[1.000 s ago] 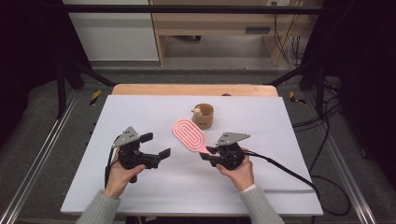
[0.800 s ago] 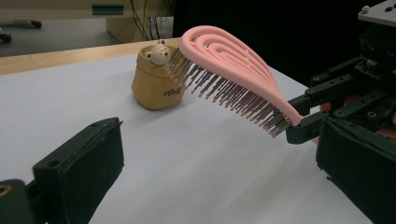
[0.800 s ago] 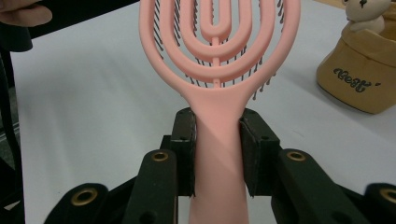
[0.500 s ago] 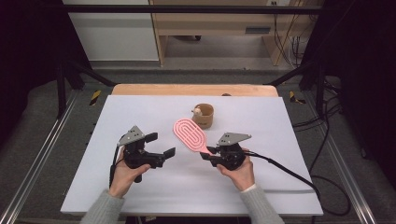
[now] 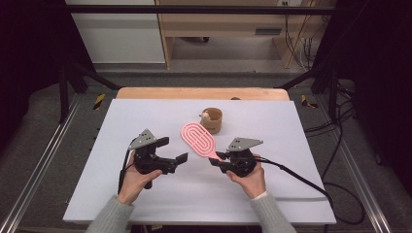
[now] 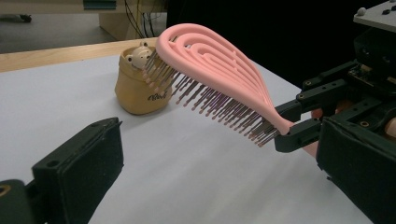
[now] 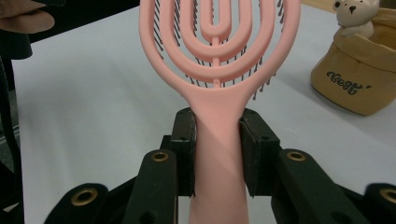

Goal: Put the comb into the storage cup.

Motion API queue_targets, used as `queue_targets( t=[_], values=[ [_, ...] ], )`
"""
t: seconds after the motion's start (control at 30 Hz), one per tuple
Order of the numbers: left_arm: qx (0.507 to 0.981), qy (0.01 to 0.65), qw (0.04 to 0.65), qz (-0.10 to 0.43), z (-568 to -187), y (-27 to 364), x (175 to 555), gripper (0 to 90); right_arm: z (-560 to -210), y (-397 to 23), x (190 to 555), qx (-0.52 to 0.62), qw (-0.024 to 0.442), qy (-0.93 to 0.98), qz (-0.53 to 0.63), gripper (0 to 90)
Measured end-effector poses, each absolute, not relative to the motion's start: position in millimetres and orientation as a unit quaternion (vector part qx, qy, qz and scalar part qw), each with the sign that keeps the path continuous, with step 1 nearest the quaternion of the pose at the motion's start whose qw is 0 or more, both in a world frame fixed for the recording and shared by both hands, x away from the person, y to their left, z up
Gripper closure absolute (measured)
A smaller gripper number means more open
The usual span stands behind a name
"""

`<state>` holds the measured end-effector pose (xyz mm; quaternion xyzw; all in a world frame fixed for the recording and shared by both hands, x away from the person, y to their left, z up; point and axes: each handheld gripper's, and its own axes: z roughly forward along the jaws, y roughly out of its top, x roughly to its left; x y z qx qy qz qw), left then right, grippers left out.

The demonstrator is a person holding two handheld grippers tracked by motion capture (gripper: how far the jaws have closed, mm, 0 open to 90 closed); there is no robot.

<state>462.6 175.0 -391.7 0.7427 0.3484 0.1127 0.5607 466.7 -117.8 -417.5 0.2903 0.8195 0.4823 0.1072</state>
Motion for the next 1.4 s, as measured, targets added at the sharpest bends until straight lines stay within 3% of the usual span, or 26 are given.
queue_targets(
  t=[1.03,1.4],
  values=[
    [0.734,0.363,0.567,0.087,-391.3,148.2,473.8,0.6,-414.4,-118.8,463.7,0.281,0.117,0.812,0.498,69.6],
    [0.726,0.366,0.577,0.076,-395.0,138.3,478.1,5.0,-413.6,-118.9,462.9,0.278,0.118,0.810,0.503,69.6]
  ],
)
